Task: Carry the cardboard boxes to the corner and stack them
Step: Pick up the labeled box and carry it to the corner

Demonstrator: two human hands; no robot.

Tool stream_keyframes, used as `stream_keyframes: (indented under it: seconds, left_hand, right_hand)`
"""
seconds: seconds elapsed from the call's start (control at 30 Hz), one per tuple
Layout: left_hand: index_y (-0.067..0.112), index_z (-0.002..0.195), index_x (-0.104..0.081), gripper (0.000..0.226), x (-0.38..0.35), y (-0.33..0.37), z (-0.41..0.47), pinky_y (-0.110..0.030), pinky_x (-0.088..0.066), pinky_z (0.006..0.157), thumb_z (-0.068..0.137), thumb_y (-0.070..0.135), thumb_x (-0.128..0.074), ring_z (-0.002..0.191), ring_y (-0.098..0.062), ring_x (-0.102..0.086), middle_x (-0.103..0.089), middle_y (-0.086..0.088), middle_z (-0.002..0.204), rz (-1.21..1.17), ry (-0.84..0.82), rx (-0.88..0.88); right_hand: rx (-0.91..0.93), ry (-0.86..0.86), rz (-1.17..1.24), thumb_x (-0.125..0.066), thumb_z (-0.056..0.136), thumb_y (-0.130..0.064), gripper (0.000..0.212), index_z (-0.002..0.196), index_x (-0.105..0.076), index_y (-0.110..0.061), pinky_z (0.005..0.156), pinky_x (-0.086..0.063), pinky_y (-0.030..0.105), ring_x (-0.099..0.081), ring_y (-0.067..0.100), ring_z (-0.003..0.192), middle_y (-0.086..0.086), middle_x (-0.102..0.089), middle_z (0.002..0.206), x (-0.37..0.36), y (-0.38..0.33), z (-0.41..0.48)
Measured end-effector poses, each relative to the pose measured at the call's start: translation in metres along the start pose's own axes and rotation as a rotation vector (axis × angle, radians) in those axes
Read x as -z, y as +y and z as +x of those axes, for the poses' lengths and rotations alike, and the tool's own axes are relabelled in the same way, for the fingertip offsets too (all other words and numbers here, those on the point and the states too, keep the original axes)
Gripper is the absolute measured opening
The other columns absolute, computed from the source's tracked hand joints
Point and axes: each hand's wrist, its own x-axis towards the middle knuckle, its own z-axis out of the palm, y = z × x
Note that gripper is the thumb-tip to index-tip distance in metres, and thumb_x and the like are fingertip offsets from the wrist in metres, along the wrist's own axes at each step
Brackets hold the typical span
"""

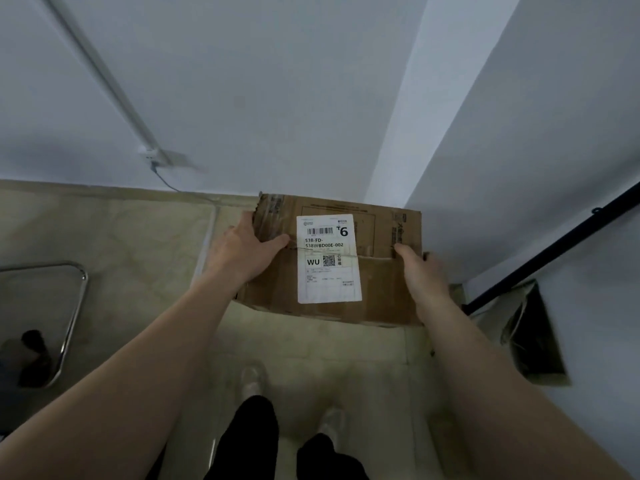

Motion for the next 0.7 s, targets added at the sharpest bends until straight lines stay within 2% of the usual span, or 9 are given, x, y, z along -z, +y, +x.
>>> stream_keyframes:
  seconds: [0.13,0.3,0.5,0.6,0.67,0.7]
  left_hand:
    - [0.018,0.148,-0.043,0.08,-0.03,0.003,0.054,-0.047,-0.048,0.102,0.088,0.066,-0.066,0.131,-0.04,-0.057,-0.06,-0.018,0.143,0.0,-0.026,0.004]
    - [0.019,0.148,-0.041,0.083,-0.099,-0.028,0.137,-0.046,-0.05,0.099,0.087,0.071,-0.062,0.126,-0.04,-0.06,-0.063,-0.018,0.137,0.045,-0.068,0.022]
    - [0.015,0.152,-0.037,0.085,-0.23,-0.101,0.237,-0.045,-0.05,0.099,0.089,0.066,-0.064,0.128,-0.04,-0.06,-0.061,-0.017,0.143,0.053,-0.126,0.078]
    - [0.015,0.159,-0.03,0.091,-0.299,-0.139,0.277,-0.043,-0.048,0.101,0.09,0.063,-0.066,0.132,-0.04,-0.059,-0.058,-0.017,0.15,0.047,-0.152,0.095]
    - [0.014,0.16,-0.031,0.092,-0.348,-0.172,0.298,-0.042,-0.048,0.1,0.09,0.063,-0.066,0.134,-0.04,-0.058,-0.057,-0.016,0.152,0.049,-0.17,0.126]
    - [0.015,0.159,-0.032,0.092,-0.368,-0.185,0.306,-0.042,-0.048,0.1,0.09,0.064,-0.066,0.134,-0.04,-0.058,-0.057,-0.016,0.152,0.046,-0.172,0.133]
  right_hand:
    - [-0.032,0.015,-0.039,-0.064,0.095,-0.059,0.061,0.137,-0.062,-0.015,0.103,-0.053,0.049,-0.064,0.028,0.11,0.006,-0.068,0.124,-0.017,0.002,0.053]
    - [-0.059,0.018,-0.126,-0.06,0.1,-0.056,0.063,0.145,-0.054,-0.012,0.095,-0.046,0.042,-0.054,0.026,0.11,0.006,-0.06,0.129,-0.066,0.036,0.147]
    - [-0.156,-0.018,-0.179,-0.062,0.1,-0.054,0.057,0.139,-0.054,-0.013,0.094,-0.047,0.044,-0.055,0.028,0.107,0.007,-0.057,0.12,-0.139,0.133,0.272]
    - [-0.207,-0.037,-0.186,-0.064,0.1,-0.047,0.058,0.143,-0.054,-0.009,0.096,-0.047,0.044,-0.055,0.029,0.11,0.011,-0.061,0.133,-0.175,0.192,0.327]
    - [-0.237,-0.059,-0.187,-0.066,0.097,-0.045,0.057,0.141,-0.055,-0.011,0.103,-0.048,0.045,-0.058,0.031,0.117,0.012,-0.063,0.14,-0.2,0.239,0.359]
    - [-0.256,-0.066,-0.185,-0.067,0.095,-0.045,0.063,0.146,-0.052,-0.01,0.108,-0.048,0.049,-0.059,0.034,0.122,0.013,-0.061,0.143,-0.21,0.258,0.374]
